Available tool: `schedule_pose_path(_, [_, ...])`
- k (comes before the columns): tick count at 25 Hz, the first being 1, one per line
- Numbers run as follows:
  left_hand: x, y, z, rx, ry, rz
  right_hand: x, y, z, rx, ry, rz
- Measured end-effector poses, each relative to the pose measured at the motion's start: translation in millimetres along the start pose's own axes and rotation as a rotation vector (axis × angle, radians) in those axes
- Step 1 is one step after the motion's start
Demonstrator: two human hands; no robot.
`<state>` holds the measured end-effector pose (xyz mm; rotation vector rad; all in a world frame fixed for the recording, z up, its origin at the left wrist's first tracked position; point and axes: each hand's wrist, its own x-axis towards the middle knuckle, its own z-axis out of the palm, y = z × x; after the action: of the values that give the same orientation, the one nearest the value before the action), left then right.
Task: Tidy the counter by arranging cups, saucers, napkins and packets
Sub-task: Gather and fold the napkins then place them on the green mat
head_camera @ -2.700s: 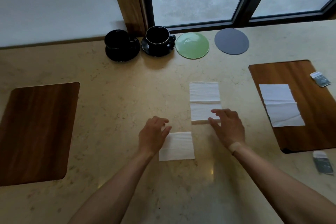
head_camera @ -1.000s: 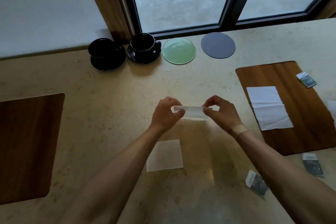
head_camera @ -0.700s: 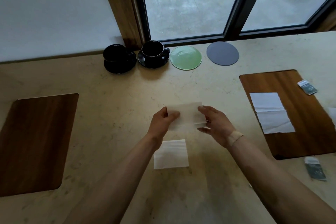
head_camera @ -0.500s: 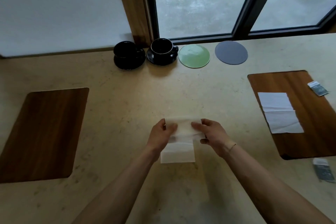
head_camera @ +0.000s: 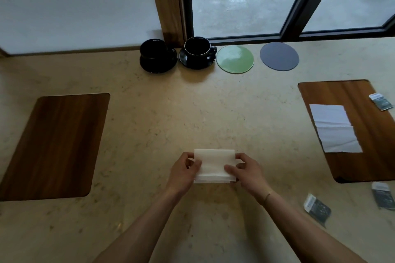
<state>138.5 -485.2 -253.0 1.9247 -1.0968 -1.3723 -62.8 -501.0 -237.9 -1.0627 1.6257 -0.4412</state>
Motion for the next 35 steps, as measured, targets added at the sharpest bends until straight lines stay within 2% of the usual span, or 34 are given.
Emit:
schedule_pose_path(9, [-4,-20,6,0.173,0.097,0.046,2,21,8,-0.302,0.040,-0.109])
schedule_pose_path(28, [6,-13,7,0.308,0.179,0.067,18,21,15,-0.514,0.053,-0.120])
schedule_pose_path(35, [5,-11,8,0.361,0.188,0.096,18,20,15,-0.494,0.068,-0.117])
